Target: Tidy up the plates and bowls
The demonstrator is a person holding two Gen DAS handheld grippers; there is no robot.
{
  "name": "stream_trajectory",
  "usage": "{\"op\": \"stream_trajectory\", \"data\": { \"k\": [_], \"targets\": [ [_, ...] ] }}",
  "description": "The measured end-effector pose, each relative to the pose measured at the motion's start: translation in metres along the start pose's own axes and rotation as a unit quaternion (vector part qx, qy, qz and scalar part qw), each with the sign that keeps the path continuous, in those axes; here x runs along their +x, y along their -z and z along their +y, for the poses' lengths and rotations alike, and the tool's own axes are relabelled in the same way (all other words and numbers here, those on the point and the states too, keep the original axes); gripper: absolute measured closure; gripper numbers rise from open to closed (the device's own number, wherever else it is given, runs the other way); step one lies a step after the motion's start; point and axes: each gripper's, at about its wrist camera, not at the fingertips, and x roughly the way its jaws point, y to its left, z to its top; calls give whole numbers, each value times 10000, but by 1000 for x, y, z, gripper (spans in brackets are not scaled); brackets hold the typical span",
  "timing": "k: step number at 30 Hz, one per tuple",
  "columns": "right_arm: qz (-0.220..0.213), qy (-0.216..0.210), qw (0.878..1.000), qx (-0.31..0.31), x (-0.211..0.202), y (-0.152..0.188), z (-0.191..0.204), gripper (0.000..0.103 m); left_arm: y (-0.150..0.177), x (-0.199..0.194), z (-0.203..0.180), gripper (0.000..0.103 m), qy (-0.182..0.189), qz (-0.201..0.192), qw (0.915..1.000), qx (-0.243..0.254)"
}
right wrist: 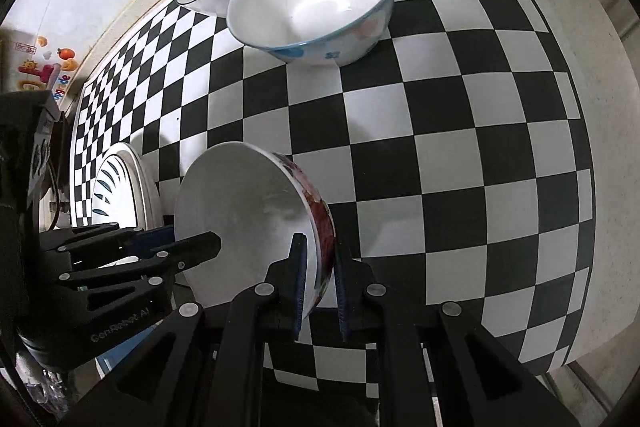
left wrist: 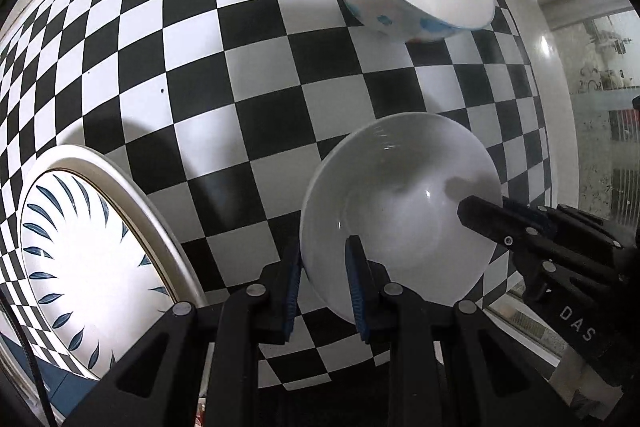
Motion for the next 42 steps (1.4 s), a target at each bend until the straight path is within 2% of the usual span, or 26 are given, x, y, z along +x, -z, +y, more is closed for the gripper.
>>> {"op": "stream_trajectory", "data": {
  "k": [9,12,16,18,21,23,26,32,35,37,39,41,42],
  "targets": [
    [119,14,9999,46,6,-3,-5,88,-2,5,-10,83,-31,7,10000,42],
    [221,-112,9996,146,6,-5,-10,88,-2,-4,-6,83,4,7,10000,-36],
    [-13,-249,9990,367,-23,-14,-24,82,-7,-49,1,82,76,-488,9986,-208],
    [-260,-287,9981,483,-43,-20,-31,70,-19,-70,5,75,178,-743,9966,-321],
    [-565,-459,9951,669,-68,-39,-43,53,-49,-84,5,74,334,-891,9948,-373],
    [-682,-512,9939,699,-76,-58,-48,53,-72,-85,4,74,378,-913,9942,-414],
    [-846,-372,9935,664,-75,-87,-51,53,-106,-71,-1,74,444,-756,9953,-406],
    [-650,-500,9928,870,-45,-133,-64,53,-142,-36,-10,74,385,-356,9981,-316],
    [-519,-545,9933,877,-29,-146,-66,54,-152,-20,-11,74,308,-177,9989,-295],
    [-428,-591,9934,883,-19,-151,-66,60,-156,-14,-10,75,271,-126,9991,-308],
    [-318,-594,9939,874,-10,-154,-65,85,-159,-10,-10,79,273,-146,9991,-294],
    [-256,-642,9936,896,-2,-156,-64,91,-160,-9,-13,87,243,-208,9993,-201],
    [-259,-642,9937,884,-1,-156,-63,92,-160,-8,-14,88,197,-223,9994,-166]
  ]
}}
